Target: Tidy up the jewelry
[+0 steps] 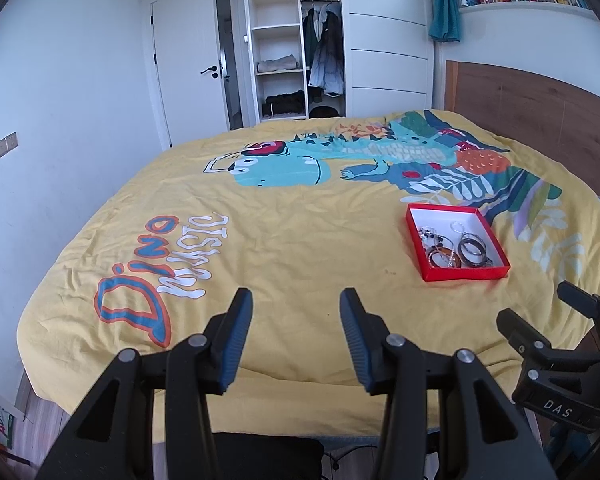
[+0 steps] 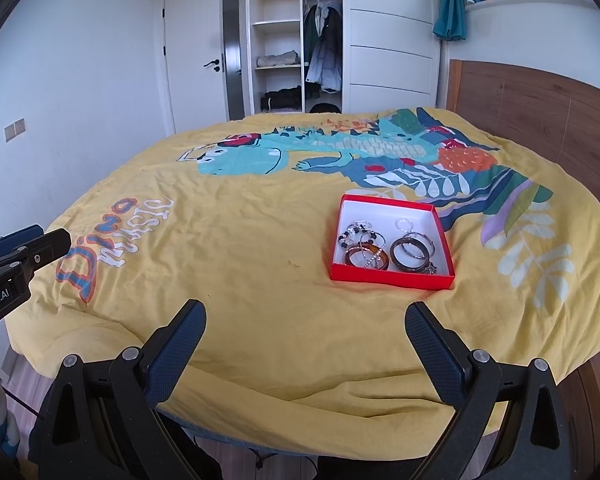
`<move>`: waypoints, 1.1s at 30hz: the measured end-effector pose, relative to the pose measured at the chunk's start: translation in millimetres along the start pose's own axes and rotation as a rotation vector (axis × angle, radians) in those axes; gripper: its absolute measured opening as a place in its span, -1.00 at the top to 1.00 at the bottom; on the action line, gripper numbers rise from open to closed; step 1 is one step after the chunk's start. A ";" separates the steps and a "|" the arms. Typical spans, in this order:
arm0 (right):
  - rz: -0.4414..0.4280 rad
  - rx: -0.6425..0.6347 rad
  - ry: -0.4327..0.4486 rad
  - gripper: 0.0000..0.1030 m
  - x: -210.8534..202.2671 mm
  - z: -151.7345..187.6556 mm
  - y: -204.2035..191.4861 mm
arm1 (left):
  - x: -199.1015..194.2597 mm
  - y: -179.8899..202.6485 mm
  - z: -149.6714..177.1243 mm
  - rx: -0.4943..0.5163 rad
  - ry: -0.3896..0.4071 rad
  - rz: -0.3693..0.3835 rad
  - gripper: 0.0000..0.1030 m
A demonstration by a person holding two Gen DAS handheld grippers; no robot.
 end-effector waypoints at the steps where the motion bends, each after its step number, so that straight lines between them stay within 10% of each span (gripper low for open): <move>1: 0.001 0.000 0.000 -0.91 -0.3 0.5 0.6 | 1.0 -0.1 0.9 0.001 0.000 0.000 0.16; 33: -0.002 -0.002 -0.002 -0.91 0.0 -1.7 1.5 | 1.3 1.2 4.4 0.006 -0.008 -0.002 0.03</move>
Point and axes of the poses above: each gripper's, at about its wrist camera, not at the fingertips, and x roughly the way its jaws point, y to its right, z to its underside, the point moved 2 cm from there along x, roughly the way its jaws point, and after that the axes turned 11 degrees about -z, right-handed, at the moved point
